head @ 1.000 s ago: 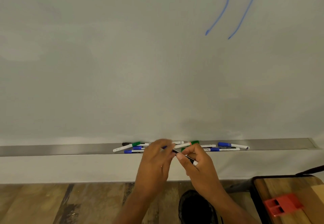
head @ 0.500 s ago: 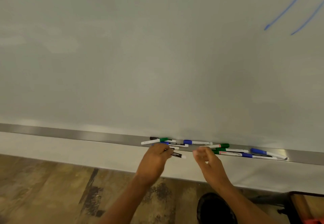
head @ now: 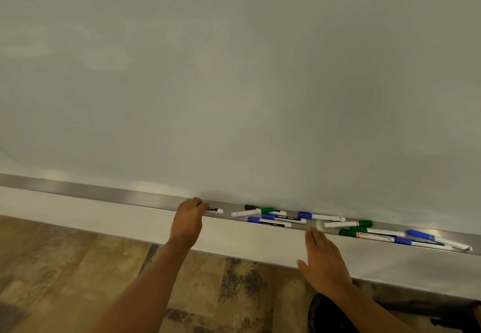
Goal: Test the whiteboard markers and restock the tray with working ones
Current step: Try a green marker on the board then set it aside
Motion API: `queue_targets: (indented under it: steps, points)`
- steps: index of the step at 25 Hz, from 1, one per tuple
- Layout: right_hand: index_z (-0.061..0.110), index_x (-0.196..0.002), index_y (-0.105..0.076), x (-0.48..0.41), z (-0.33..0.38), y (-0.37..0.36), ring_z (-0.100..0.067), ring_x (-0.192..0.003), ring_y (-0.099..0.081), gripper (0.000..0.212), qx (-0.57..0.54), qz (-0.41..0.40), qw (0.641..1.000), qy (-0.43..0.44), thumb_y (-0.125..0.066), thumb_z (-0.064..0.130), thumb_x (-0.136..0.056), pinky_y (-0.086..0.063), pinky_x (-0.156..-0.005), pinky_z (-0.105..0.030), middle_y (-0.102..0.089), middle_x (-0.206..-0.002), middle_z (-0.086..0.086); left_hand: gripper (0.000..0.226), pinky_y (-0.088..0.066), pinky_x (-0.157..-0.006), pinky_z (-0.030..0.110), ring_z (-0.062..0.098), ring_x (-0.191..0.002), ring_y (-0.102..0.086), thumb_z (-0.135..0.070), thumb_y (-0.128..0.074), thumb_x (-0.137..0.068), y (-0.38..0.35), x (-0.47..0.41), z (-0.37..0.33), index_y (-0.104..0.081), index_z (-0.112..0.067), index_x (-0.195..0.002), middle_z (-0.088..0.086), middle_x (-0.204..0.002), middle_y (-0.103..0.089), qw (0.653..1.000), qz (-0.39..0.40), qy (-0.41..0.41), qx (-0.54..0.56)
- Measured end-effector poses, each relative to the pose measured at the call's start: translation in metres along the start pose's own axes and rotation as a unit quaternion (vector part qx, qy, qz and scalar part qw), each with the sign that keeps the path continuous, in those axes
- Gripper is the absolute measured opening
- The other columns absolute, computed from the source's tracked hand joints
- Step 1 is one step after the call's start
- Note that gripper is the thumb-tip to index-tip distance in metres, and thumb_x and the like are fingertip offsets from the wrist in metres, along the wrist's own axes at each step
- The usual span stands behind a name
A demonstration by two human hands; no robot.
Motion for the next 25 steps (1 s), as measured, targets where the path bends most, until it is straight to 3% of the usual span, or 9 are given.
queue_targets:
  steps: [8, 12, 18, 21, 23, 25]
  points:
    - [0.013, -0.159, -0.006, -0.005, 0.006, -0.011, -0.027, -0.154, -0.007, 0.086, 0.025, 0.014, 0.999, -0.036, -0.045, 0.056, -0.095, -0.015, -0.123, -0.045, -0.004, -0.168, -0.01, 0.05, -0.048, -0.101, 0.041, 0.037, -0.113, -0.065, 0.014, -0.053, -0.095, -0.034, -0.011, 0.024, -0.071, -0.009, -0.135, 0.014, -0.125, -0.071, 0.998, 0.06, -0.001, -0.014]
    - [0.014, -0.159, -0.008, -0.005, 0.006, -0.011, -0.027, -0.154, -0.009, 0.085, 0.019, 0.012, 0.998, -0.05, -0.046, 0.056, -0.095, -0.016, -0.123, -0.045, -0.007, -0.168, -0.009, 0.053, -0.049, -0.105, 0.042, 0.037, -0.118, -0.065, 0.017, -0.054, -0.092, -0.04, -0.006, 0.026, -0.07, -0.008, -0.137, 0.014, -0.128, -0.072, 0.998, 0.066, -0.009, -0.007]
    - [0.015, -0.157, -0.018, -0.004, 0.009, -0.004, -0.026, -0.152, -0.019, 0.082, 0.017, -0.011, 0.997, -0.072, -0.049, 0.057, -0.093, -0.024, -0.12, -0.046, -0.019, -0.165, -0.008, 0.053, -0.048, -0.106, 0.041, 0.034, -0.117, -0.067, 0.016, -0.054, -0.09, -0.041, -0.008, 0.027, -0.073, -0.009, -0.132, 0.011, -0.127, -0.074, 0.998, 0.068, 0.0, 0.004]
    - [0.015, -0.156, -0.022, -0.006, 0.012, -0.002, -0.026, -0.151, -0.022, 0.08, 0.016, -0.015, 0.996, -0.084, -0.048, 0.057, -0.093, -0.026, -0.119, -0.046, -0.022, -0.164, -0.008, 0.041, -0.056, -0.091, 0.043, 0.038, -0.096, -0.072, 0.022, -0.062, -0.08, -0.037, -0.01, 0.016, -0.078, -0.003, -0.108, 0.015, -0.105, -0.077, 0.998, 0.04, 0.016, 0.041]
    - [0.015, -0.156, -0.021, -0.007, 0.013, -0.003, -0.028, -0.152, -0.021, 0.08, 0.016, -0.012, 0.996, -0.089, -0.048, 0.057, -0.093, -0.026, -0.119, -0.046, -0.021, -0.165, -0.009, 0.023, -0.057, -0.088, 0.042, 0.033, -0.09, -0.071, 0.012, -0.067, -0.088, -0.038, -0.013, -0.001, -0.077, -0.005, -0.1, 0.011, -0.098, -0.076, 0.998, 0.032, 0.015, 0.049]
    - [0.014, -0.156, -0.02, -0.007, 0.013, -0.004, -0.028, -0.152, -0.019, 0.08, 0.014, -0.011, 0.996, -0.089, -0.048, 0.056, -0.094, -0.025, -0.12, -0.047, -0.02, -0.165, -0.009, 0.012, -0.051, -0.099, 0.041, 0.026, -0.099, -0.069, -0.007, -0.062, -0.102, -0.043, -0.017, -0.02, -0.073, -0.011, -0.105, 0.005, -0.106, -0.074, 0.997, 0.033, 0.004, 0.07]
Point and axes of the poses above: each hand's wrist, its own x-axis away from the middle knuckle, its own y-axis out of the back of the hand, z = x × y, the point moved 9 cm from there along -x, towards the middle knuckle
